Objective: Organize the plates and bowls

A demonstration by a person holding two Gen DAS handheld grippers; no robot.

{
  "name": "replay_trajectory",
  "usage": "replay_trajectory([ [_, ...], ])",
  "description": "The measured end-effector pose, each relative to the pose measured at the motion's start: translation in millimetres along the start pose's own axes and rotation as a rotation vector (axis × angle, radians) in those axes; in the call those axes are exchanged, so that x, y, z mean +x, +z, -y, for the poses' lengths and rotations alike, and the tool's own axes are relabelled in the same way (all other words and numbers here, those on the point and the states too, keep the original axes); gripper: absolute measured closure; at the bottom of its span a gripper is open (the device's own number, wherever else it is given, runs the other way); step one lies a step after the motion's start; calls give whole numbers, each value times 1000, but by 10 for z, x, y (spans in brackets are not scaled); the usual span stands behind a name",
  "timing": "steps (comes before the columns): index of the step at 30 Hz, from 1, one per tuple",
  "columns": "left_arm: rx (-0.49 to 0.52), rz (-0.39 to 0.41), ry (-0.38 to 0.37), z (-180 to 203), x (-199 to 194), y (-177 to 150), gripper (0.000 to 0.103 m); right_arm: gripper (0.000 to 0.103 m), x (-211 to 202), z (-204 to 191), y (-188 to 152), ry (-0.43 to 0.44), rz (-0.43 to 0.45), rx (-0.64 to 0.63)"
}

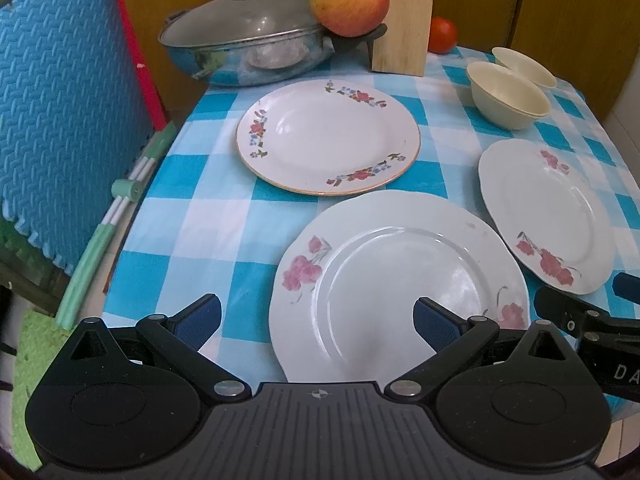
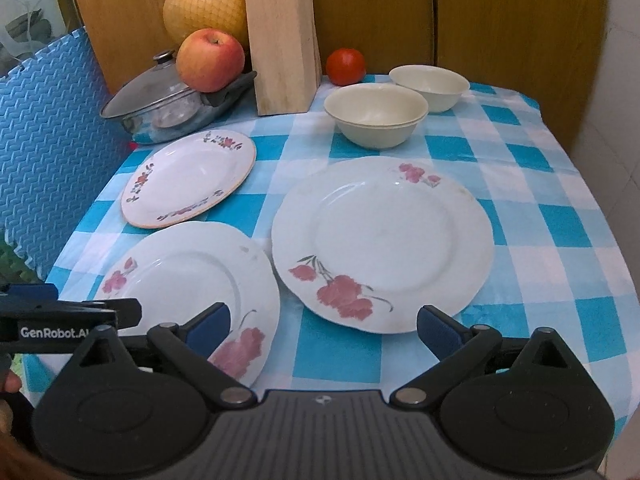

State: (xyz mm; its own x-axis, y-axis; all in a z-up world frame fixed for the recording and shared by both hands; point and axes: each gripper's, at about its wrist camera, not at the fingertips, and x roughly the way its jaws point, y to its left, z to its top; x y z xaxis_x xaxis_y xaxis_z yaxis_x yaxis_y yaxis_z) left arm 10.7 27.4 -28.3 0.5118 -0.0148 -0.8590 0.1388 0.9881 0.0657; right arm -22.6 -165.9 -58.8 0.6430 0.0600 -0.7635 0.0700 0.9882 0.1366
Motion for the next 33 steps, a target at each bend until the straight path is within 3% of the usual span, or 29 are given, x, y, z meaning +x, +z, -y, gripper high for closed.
replay_trajectory([
  [16,-5,-44,-9,-31,77,-15,0,27,95,-75,-107,99,-91,12],
  [33,-2,-82,-10,-19,179,-6,0,36,199,-111,-105,169,-140,32],
])
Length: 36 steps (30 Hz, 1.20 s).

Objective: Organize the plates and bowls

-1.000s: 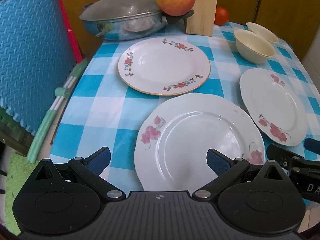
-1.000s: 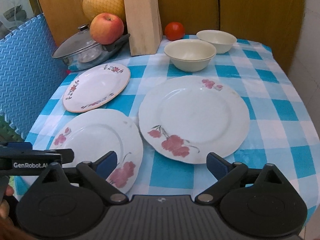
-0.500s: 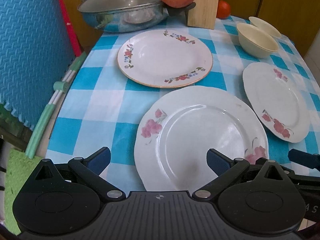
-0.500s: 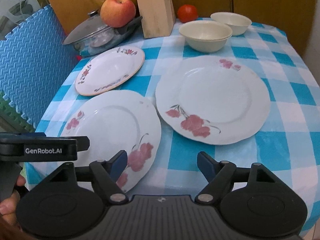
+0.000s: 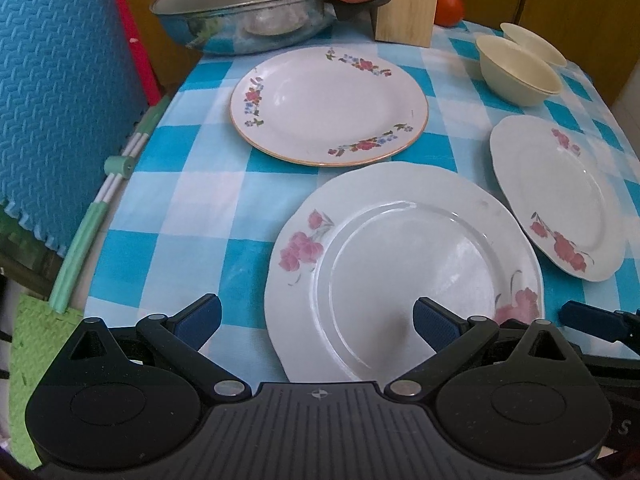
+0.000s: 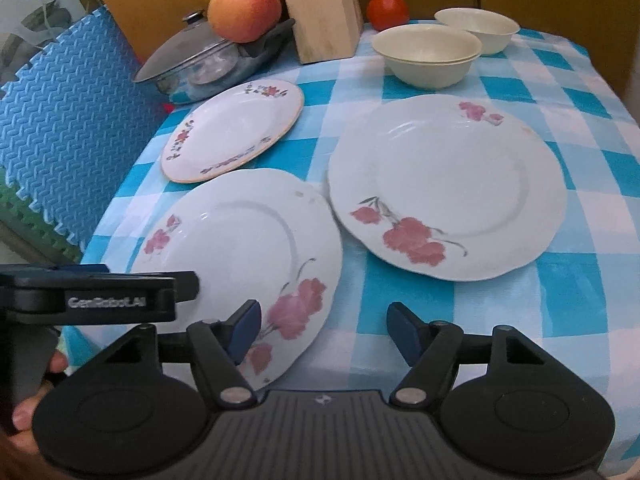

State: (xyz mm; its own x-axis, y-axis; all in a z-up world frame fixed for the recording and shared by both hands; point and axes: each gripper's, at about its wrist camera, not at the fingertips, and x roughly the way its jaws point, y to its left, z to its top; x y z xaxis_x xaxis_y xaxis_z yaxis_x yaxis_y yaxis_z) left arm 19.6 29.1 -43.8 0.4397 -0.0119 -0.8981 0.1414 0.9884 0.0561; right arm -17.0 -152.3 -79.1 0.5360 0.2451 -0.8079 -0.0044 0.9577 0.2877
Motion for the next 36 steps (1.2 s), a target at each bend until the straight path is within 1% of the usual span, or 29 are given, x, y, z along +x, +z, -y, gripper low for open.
replay_trajectory([
  [2,3,-4,-3,8,9,-1,0,36,3,-9,-2,22,-4,2],
  [6,2,-10,-8,11,19,4,0,37,9,-16,-2,38,-2,2],
  [8,0,-17,-14,7,32,4,1,42,4,-20,-9,54,-4,8],
  [10,6,-22,-14,20,46,2,1,42,6,-36,-16,78,-10,9],
  [12,11,-22,-12,32,53,1,1,43,13,-56,-20,84,-8,-3],
  [13,12,-21,-10,36,52,1,1,45,15,-53,-21,90,-7,-2],
  [14,12,-21,-11,33,55,5,1,49,19,-44,-18,106,-9,6],
  [15,10,-23,-13,30,60,7,1,50,22,-36,-17,123,-12,13],
  [21,10,-22,-21,39,54,10,2,51,15,-12,-25,137,-11,29],
  [29,61,6,-27,131,12,-12,4,58,-21,-41,-69,159,-23,12],
  [30,66,15,-38,141,-5,-13,7,58,-31,-48,-81,160,-21,8],
  [31,73,22,-74,154,-30,-11,8,58,-43,-57,-89,164,-20,3],
  [32,85,24,-118,180,-55,-15,9,58,-51,-68,-101,167,-21,-2],
  [33,104,30,-137,223,-78,-29,8,58,-51,-77,-116,168,-25,-6],
  [34,121,39,-113,263,-87,-36,8,58,-43,-80,-130,165,-29,-7],
  [35,119,54,-71,268,-93,-36,9,59,-32,-71,-136,159,-33,-8],
  [36,100,73,-53,230,-117,-26,9,59,-35,-55,-131,154,-30,-8],
])
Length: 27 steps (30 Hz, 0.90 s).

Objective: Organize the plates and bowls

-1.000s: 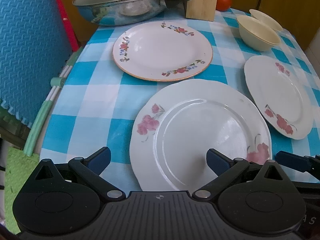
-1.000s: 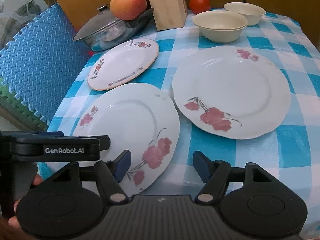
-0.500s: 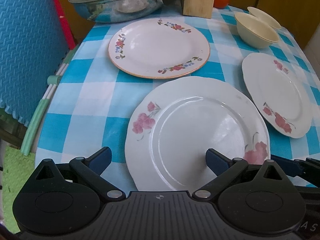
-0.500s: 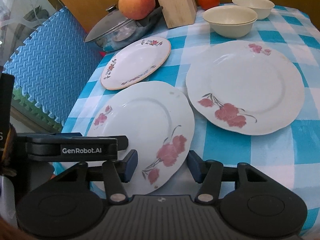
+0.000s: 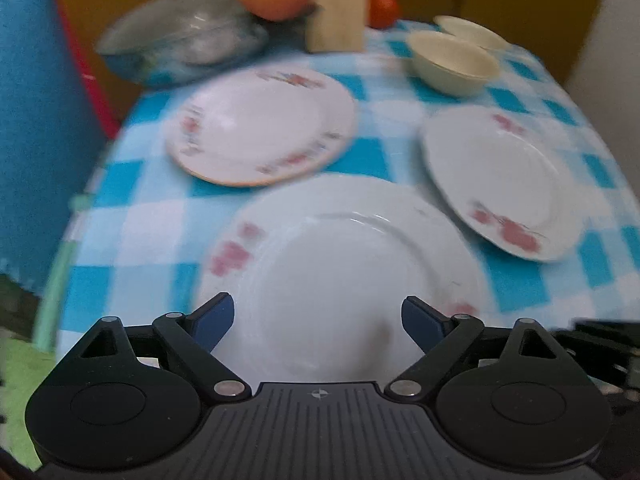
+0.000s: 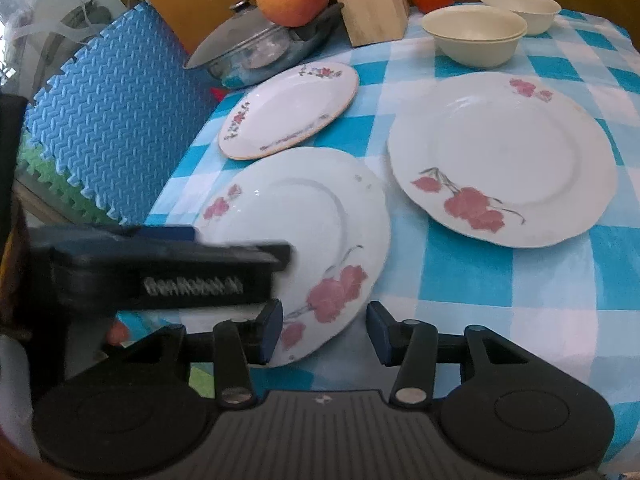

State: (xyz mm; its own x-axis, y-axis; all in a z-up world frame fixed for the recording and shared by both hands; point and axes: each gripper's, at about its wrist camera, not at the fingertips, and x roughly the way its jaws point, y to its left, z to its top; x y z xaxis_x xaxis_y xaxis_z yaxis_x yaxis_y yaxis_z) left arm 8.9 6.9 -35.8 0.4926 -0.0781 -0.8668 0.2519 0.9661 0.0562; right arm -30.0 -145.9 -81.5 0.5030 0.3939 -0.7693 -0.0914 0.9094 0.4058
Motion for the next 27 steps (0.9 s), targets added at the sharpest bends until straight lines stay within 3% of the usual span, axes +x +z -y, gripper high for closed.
replay_trajectory([
  [3,-94,36,-45,-228,-87,31,1,59,-23,77,24,-17,16,22],
  [6,-144,-16,-2,-369,27,38,4,59,-22,112,50,-15,22,41],
  [9,-145,-79,22,-384,158,19,7,58,2,103,75,-14,32,44],
  [12,-155,-127,-53,-380,230,24,8,58,19,86,90,-11,38,39],
  [17,-133,-124,-64,-295,223,26,8,54,17,106,86,25,33,49],
  [20,-106,-123,-85,-234,177,-9,9,52,3,61,70,-26,49,5],
  [23,-101,-115,-61,-253,166,-11,12,54,-4,88,76,-27,34,-4],
  [27,-116,-47,33,-304,33,13,11,54,-180,227,73,-40,41,50],
])
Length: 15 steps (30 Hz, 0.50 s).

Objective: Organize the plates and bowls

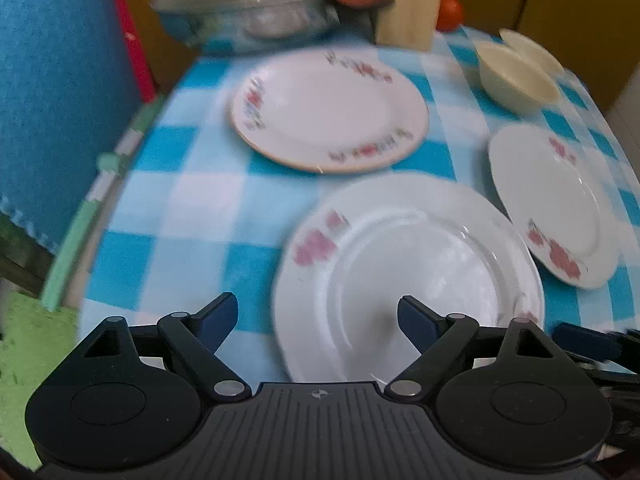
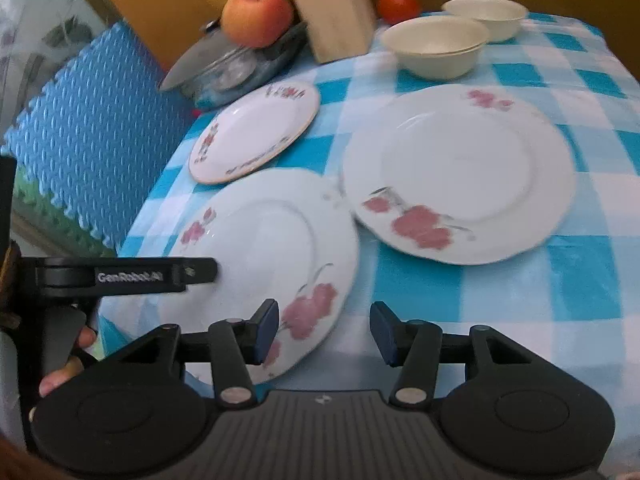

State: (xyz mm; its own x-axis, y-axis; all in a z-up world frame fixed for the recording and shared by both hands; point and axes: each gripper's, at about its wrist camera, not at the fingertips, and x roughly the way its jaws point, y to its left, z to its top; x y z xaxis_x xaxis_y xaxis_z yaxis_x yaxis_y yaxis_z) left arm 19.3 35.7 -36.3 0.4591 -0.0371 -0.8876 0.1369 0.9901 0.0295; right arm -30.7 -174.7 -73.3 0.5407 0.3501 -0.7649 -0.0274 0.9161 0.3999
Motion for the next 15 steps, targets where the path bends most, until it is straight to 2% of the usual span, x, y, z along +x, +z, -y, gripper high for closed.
replay_trajectory([
  [4,91,48,-35,250,-104,163,6,53,-293,180,84,-48,107,34],
  [8,178,35,-75,639,-13,494,6,53,-355,501,277,-133,151,115],
  [12,181,-9,-156,924,214,798,6,53,-290,804,462,-241,175,177],
  [15,152,-23,-189,1027,379,965,6,53,-256,972,555,-248,179,198],
])
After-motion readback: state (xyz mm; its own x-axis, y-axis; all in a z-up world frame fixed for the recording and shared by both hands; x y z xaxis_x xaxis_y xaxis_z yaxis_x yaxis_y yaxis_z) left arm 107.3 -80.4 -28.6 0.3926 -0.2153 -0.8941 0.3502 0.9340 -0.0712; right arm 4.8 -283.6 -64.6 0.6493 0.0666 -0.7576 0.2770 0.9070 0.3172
